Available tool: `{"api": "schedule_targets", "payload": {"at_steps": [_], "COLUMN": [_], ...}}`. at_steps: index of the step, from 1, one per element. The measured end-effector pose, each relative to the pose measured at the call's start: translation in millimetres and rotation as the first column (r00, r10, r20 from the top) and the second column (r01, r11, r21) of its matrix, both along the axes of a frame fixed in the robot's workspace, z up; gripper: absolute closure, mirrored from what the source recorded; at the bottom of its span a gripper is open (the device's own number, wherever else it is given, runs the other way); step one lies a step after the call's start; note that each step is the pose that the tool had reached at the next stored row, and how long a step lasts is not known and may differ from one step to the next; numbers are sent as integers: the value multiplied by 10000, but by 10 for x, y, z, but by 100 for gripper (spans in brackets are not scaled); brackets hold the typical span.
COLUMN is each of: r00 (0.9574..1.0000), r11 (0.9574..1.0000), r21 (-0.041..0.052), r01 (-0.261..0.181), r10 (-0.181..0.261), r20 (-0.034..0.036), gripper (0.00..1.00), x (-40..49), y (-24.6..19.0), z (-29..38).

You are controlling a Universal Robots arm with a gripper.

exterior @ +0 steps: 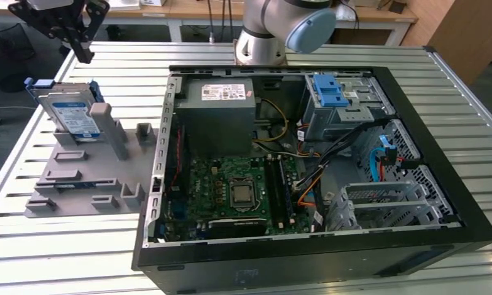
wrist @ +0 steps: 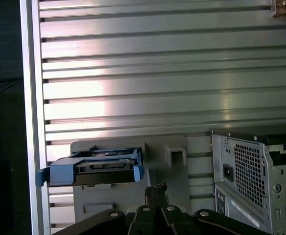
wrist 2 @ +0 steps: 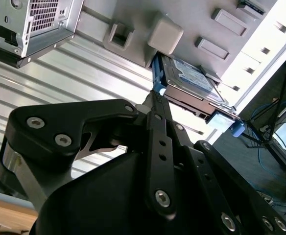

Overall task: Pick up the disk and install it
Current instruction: 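Reach for the disk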

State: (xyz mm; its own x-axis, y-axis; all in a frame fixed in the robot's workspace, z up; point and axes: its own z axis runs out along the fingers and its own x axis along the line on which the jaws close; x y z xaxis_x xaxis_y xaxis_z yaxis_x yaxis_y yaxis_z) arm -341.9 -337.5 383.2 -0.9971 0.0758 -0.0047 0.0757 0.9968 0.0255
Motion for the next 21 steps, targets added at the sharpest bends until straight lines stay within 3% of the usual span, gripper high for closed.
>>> {"api": "schedule_targets", "payload": {"at_steps": [21], "r00": [10000], "r11": [10000], "r21": [0], "r01": [-1], "r10": [1], "r20": [0], "gripper": [89], "x": [-296], "y": [27], "z": [-81]}}
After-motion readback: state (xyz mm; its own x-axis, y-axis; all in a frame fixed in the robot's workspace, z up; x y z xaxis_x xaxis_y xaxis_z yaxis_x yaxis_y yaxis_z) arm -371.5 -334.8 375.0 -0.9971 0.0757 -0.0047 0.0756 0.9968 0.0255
